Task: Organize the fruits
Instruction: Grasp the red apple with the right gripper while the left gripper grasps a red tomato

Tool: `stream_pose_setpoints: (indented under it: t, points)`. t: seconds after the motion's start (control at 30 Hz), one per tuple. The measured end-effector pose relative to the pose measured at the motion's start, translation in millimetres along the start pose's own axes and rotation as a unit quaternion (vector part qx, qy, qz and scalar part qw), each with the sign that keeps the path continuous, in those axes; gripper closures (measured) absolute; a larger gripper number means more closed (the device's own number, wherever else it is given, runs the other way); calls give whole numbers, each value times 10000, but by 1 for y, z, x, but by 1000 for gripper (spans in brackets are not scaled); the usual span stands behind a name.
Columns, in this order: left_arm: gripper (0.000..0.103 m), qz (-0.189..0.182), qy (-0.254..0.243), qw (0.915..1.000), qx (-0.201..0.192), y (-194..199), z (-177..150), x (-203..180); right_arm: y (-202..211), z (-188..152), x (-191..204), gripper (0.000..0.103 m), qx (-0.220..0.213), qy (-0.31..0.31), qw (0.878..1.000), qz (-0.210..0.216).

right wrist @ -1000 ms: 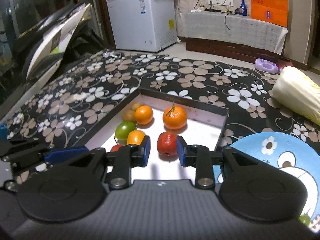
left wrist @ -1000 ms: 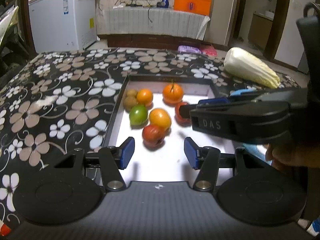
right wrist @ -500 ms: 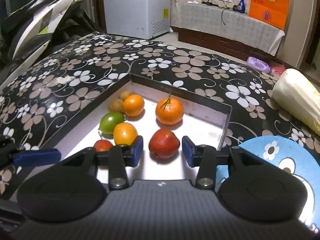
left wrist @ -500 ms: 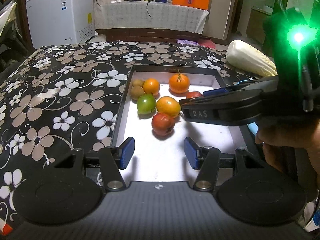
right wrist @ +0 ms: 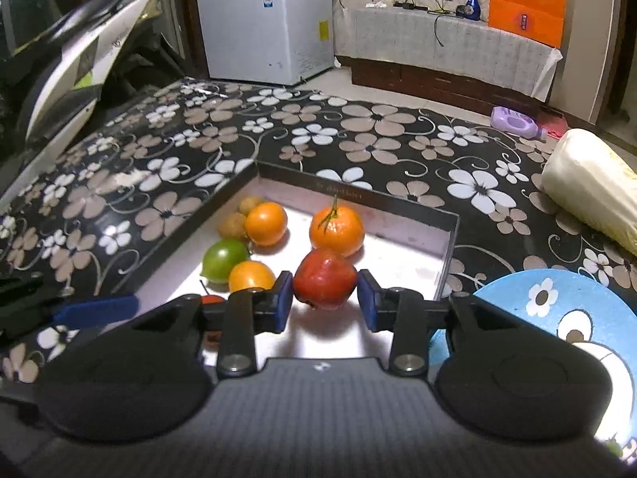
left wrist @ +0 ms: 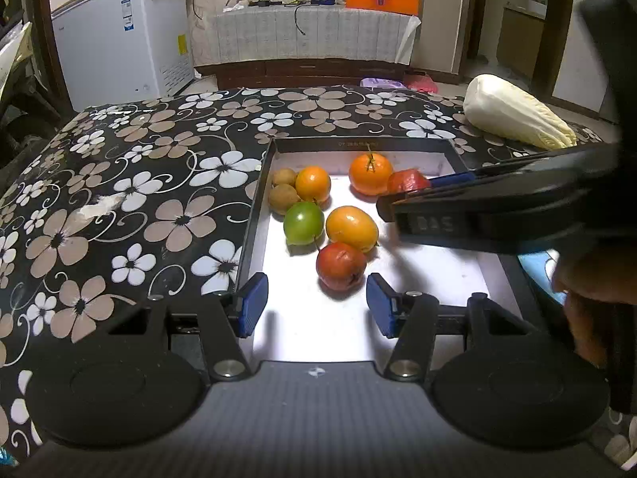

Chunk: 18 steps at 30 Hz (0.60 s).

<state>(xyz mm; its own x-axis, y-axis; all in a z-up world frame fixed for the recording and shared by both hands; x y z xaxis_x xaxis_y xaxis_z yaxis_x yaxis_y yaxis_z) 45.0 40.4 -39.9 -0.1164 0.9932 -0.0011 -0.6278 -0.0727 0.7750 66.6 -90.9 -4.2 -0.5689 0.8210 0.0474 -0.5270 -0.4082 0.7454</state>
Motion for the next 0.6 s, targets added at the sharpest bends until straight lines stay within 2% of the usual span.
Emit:
stream_pose_setpoints:
  t: [0.3,0.53,0.6]
  points:
    - [42,-363,-38,9984,436,-21,15,-6,16,-3,-9,65,-111,-97,9999,90]
    - [45,-307,-14,9981,541,-30,20,-6,26,-6,-16,65,-152,-127,9997,146]
    - [48,-312,4,9978,577,-32,21,-5,27,-7,-16,65,-148,-123,9997,163]
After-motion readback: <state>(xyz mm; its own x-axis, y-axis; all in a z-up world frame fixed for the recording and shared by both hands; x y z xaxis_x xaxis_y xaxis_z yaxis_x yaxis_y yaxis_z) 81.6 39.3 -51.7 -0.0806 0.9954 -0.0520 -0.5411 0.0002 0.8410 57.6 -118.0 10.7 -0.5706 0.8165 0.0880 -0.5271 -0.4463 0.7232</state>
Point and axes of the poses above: each gripper's, at about its wrist camera, not at the fingertips, and y roughly against the way its jaws point, x to its left, z to its top, the point moved 3 cm from there along -y, roughly the way its jaws point, and after that the axes turned 7 degrees about x, right-handed, at the moved point
